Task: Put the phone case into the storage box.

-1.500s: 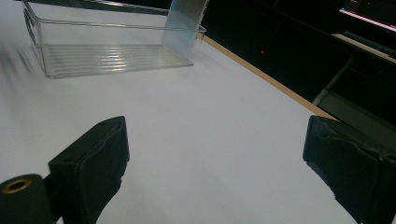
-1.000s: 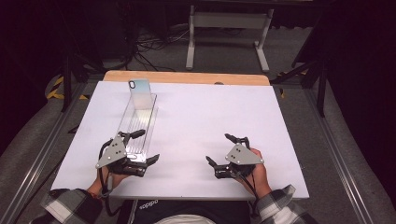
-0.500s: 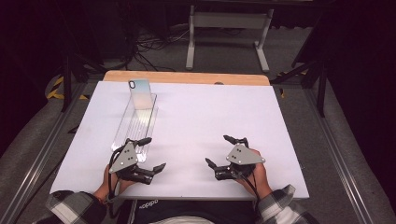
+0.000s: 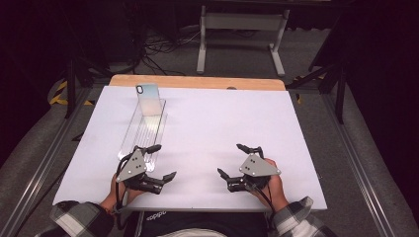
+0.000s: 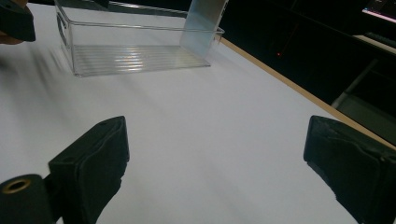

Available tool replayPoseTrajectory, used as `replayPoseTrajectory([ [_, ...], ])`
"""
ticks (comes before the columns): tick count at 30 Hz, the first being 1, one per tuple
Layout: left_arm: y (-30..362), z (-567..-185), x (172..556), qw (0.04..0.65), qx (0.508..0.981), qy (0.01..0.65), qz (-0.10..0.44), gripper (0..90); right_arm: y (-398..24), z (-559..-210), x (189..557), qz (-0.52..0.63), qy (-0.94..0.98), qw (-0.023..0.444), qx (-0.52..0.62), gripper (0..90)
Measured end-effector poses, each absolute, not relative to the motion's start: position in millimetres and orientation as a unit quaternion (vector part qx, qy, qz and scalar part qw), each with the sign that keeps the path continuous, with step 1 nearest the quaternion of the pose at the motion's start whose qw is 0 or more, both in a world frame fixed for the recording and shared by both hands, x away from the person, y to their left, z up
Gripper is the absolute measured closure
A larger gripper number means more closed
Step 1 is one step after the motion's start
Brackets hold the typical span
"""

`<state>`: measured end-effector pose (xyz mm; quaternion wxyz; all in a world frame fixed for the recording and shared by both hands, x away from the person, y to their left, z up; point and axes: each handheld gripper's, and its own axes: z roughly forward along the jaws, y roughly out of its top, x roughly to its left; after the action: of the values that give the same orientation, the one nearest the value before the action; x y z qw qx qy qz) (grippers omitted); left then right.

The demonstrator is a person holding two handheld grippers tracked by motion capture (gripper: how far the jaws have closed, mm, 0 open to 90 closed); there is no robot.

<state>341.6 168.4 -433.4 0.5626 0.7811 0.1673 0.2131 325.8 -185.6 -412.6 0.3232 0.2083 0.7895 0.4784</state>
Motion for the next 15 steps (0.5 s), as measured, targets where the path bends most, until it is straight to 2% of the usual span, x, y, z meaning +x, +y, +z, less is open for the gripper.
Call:
replayPoseTrajectory([
  [15,175.8,-423.7,343.3,0.576,0.768,0.17,0.222,4.6,-182.2,-414.6,324.4,0.454,0.797,0.346,0.198,7.1],
])
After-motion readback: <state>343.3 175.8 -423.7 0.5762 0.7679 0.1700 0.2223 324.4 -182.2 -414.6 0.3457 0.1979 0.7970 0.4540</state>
